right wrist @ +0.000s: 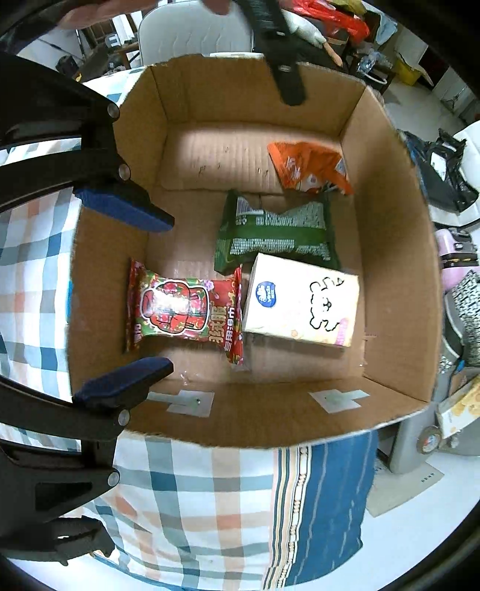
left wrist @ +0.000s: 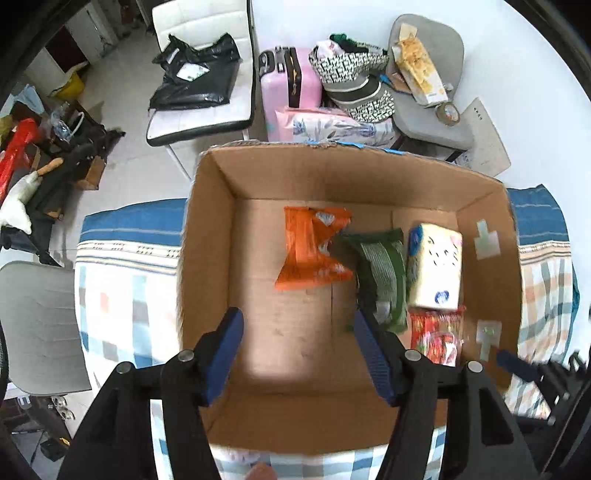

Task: Organize soft objects
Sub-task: 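Lower both bags into the box and open both tools, then grasp the lilac sock with the left tool while the right tool grasps the blue tube snack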

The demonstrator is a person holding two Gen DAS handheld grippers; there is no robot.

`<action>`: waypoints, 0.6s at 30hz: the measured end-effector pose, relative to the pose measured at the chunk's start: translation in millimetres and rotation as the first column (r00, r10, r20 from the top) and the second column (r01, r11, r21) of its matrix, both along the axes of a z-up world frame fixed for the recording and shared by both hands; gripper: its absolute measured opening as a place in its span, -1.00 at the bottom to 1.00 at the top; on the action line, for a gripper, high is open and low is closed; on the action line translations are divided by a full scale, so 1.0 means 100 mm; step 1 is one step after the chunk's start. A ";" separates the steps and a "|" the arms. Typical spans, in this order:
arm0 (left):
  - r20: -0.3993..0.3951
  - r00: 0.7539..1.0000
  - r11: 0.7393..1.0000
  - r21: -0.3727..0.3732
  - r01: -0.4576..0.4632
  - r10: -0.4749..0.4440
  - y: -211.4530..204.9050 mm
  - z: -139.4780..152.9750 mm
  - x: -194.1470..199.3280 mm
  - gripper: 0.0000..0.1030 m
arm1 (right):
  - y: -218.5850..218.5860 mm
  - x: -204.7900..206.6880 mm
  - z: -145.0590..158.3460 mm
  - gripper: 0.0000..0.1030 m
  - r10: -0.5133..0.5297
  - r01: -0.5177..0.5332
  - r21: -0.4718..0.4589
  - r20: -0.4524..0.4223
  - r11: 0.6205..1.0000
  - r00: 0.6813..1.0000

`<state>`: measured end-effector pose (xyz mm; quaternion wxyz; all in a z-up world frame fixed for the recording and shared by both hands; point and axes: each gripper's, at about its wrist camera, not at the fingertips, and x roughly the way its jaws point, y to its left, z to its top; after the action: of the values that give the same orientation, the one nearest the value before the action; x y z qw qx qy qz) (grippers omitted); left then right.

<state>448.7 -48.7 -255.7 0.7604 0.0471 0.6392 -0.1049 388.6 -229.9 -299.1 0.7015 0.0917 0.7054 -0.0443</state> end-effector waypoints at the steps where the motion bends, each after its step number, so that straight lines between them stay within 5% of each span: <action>1: 0.012 1.000 1.000 0.002 -0.004 0.004 0.02 0.04 -0.06 0.50 | 0.04 -0.05 0.08 0.41 0.005 -0.005 -0.006 0.020 1.000 1.000; 4: 0.053 0.998 1.000 0.011 -0.016 0.015 0.06 0.17 -0.23 0.86 | 0.10 -0.08 0.13 0.50 0.011 -0.010 -0.014 0.041 1.000 0.999; 12: 0.142 0.987 0.997 0.003 -0.073 0.072 0.21 0.47 -0.58 0.90 | 0.23 -0.30 0.49 0.95 0.025 -0.019 -0.054 0.120 0.998 0.992; 18: 0.222 0.971 0.995 0.024 -0.100 0.092 0.29 0.68 -0.83 0.98 | 0.25 -0.48 0.77 0.96 0.021 -0.004 -0.090 0.186 0.996 0.982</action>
<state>365.2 -19.8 -187.7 0.8299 0.0410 0.5540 -0.0508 341.0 -204.7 -222.1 0.7683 0.0597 0.6342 -0.0623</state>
